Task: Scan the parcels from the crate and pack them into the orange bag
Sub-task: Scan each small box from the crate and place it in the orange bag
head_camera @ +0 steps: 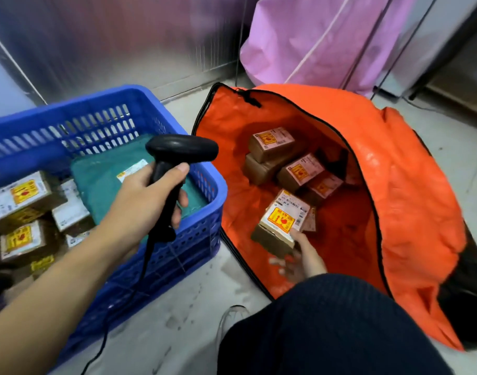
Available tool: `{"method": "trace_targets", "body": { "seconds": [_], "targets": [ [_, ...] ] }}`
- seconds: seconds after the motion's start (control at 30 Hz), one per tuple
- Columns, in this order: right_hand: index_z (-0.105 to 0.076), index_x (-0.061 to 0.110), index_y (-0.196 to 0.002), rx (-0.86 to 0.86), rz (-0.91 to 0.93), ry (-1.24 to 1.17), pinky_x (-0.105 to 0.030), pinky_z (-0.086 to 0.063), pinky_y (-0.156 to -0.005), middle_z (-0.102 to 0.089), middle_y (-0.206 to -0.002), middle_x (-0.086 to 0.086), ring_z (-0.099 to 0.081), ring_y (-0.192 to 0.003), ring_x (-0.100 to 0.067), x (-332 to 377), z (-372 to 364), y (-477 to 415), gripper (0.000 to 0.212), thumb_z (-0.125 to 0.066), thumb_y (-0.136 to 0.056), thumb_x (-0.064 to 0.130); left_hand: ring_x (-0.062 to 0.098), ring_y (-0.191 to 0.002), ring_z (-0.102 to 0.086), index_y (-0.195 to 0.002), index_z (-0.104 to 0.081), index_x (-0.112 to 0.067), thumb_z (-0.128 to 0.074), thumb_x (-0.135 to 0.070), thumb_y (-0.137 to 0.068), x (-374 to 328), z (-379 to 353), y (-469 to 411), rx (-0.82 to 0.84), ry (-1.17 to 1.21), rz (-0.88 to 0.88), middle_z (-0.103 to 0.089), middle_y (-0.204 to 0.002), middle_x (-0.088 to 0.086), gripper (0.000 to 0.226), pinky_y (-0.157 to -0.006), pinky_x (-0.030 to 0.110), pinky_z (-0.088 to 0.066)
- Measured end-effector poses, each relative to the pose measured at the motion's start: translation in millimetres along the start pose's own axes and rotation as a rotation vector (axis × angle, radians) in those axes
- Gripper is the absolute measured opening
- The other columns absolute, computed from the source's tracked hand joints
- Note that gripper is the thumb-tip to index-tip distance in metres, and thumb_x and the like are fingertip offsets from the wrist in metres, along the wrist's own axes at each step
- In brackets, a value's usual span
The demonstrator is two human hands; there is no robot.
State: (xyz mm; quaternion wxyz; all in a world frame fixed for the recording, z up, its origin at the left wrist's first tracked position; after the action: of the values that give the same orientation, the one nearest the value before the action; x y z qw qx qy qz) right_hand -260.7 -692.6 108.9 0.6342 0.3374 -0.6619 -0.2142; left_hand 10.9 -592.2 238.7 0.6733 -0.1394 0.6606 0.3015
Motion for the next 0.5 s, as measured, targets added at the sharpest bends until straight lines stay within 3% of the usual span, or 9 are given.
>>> {"method": "trace_targets", "body": {
  "seconds": [0.1,0.23,0.37,0.43,0.5],
  "targets": [
    [-0.063,0.030,-0.120,0.038,-0.068,-0.016,-0.025,-0.044,-0.050,-0.074,-0.114,-0.005,-0.071,-0.066,-0.020,-7,-8,-9,0.037,-0.063,-0.092,0.054,0.025,-0.043,-0.048,-0.100,-0.061,-0.002,-0.063,-0.035,-0.101,11,-18,-11,0.053,0.007,-0.023,-0.062,-0.063,0.010,0.033,-0.053,0.035,-0.042],
    [-0.061,0.027,-0.121,0.067,0.005,0.013,-0.030,-0.050,-0.061,-0.074,-0.116,-0.012,-0.075,-0.082,-0.026,-6,-7,-29,0.031,-0.065,-0.095,0.045,0.024,-0.043,-0.045,-0.099,-0.066,-0.010,-0.062,-0.036,-0.102,18,-35,-21,0.085,0.132,-0.002,-0.057,-0.061,0.009,0.026,-0.049,0.032,-0.041],
    [-0.060,0.032,-0.112,-0.039,0.037,-0.014,-0.033,-0.057,-0.065,-0.074,-0.120,-0.014,-0.076,-0.088,-0.031,6,-9,-62,0.017,-0.064,-0.098,0.040,0.024,-0.044,-0.044,-0.101,-0.065,-0.009,-0.061,-0.036,-0.102,20,-47,-24,0.055,0.229,-0.012,-0.054,-0.061,0.010,0.027,-0.045,0.030,-0.042],
    [-0.059,0.036,-0.111,-0.068,0.049,-0.031,-0.040,-0.059,-0.082,-0.071,-0.125,-0.011,-0.074,-0.099,-0.036,8,-10,-84,0.014,-0.062,-0.099,0.042,0.024,-0.043,-0.044,-0.105,-0.061,0.001,-0.060,-0.035,-0.102,22,-49,-23,0.046,0.238,-0.032,-0.054,-0.061,0.010,0.036,-0.045,0.030,-0.042],
    [-0.059,0.032,-0.114,-0.104,0.025,-0.002,-0.048,-0.052,-0.102,-0.069,-0.118,-0.007,-0.068,-0.114,-0.040,4,-8,-97,0.020,-0.058,-0.101,0.046,0.024,-0.044,-0.044,-0.111,-0.058,0.006,-0.059,-0.035,-0.102,23,-47,-23,0.052,0.247,-0.034,-0.054,-0.062,0.010,0.041,-0.045,0.029,-0.041]
  ]
}}
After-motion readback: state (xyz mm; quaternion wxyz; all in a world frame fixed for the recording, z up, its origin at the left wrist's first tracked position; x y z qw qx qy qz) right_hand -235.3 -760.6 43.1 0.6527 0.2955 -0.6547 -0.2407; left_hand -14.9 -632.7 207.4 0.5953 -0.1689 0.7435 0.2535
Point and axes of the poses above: each hand's wrist, its own y-axis away from the middle knuckle, its own z-axis out of the back of the hand, x = y × z, the point moved 2 cm from there along -y, towards the middle knuckle
